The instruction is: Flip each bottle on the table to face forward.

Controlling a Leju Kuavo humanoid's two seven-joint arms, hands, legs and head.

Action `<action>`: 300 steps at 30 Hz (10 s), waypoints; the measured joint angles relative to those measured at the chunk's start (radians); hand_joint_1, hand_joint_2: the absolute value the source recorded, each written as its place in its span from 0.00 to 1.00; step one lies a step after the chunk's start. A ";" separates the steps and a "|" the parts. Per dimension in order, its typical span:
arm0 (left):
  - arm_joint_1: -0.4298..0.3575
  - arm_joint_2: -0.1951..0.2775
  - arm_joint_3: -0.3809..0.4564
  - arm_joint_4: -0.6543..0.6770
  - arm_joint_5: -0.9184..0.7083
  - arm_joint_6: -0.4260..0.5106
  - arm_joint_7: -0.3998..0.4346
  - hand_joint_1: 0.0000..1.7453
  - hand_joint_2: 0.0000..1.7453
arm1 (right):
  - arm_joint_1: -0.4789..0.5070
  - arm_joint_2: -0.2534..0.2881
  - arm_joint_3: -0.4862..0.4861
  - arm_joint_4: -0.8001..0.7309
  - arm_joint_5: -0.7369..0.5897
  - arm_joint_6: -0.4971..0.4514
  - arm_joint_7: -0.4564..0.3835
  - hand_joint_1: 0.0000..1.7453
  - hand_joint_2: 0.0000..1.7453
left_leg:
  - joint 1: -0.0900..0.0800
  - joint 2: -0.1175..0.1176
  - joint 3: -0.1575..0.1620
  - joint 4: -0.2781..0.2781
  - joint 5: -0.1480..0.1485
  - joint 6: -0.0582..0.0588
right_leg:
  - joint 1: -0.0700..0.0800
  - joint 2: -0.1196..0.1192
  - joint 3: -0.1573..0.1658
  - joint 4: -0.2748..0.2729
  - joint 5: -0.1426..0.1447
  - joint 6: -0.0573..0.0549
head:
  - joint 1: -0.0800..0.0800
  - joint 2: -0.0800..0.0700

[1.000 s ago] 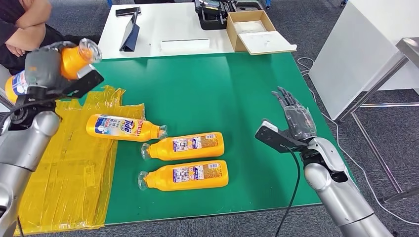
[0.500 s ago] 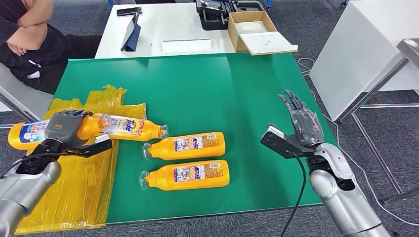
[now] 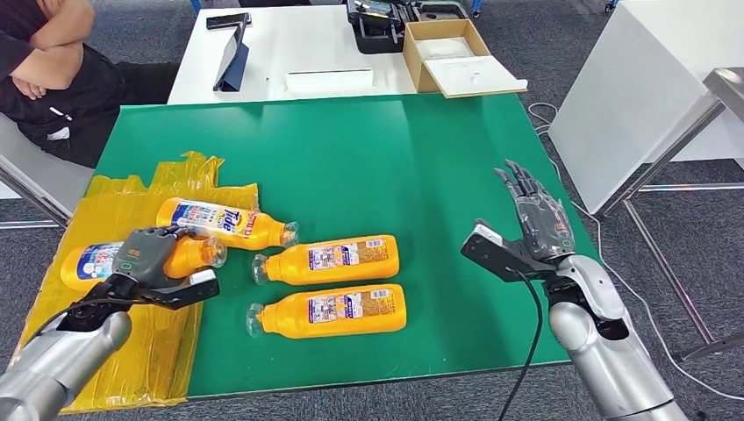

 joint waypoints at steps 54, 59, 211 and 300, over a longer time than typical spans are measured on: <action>0.034 -0.177 0.078 -0.194 0.441 0.014 -0.015 0.00 0.00 | -0.027 0.054 0.074 0.078 0.005 0.041 -0.006 0.00 0.00 | 0.000 -0.001 0.002 0.000 0.000 0.000 | 0.000 -0.001 0.003 0.000 0.000 0.000 | 0.000 0.000; 0.033 -0.179 0.198 -0.392 0.633 0.048 -0.069 0.00 0.00 | -0.013 0.039 0.087 0.062 -0.038 0.018 -0.020 0.00 0.00 | 0.000 -0.001 0.003 0.000 0.000 0.000 | 0.000 -0.001 0.003 0.000 0.000 0.000 | 0.000 0.000; 0.022 -0.320 0.251 -0.951 1.662 -0.198 0.173 0.00 1.00 | -0.453 0.260 0.195 0.064 0.019 -0.186 0.230 1.00 1.00 | 0.001 -0.001 0.004 0.000 0.002 -0.002 | -0.003 0.000 0.003 0.000 0.001 0.000 | 0.000 0.000; -0.157 -0.572 0.077 -0.606 1.463 0.132 0.155 1.00 1.00 | -0.483 0.481 0.696 0.330 -0.192 -0.223 0.342 1.00 1.00 | 0.002 -0.001 0.000 0.000 0.002 -0.002 | -0.003 0.000 -0.001 0.000 0.001 0.000 | 0.000 0.000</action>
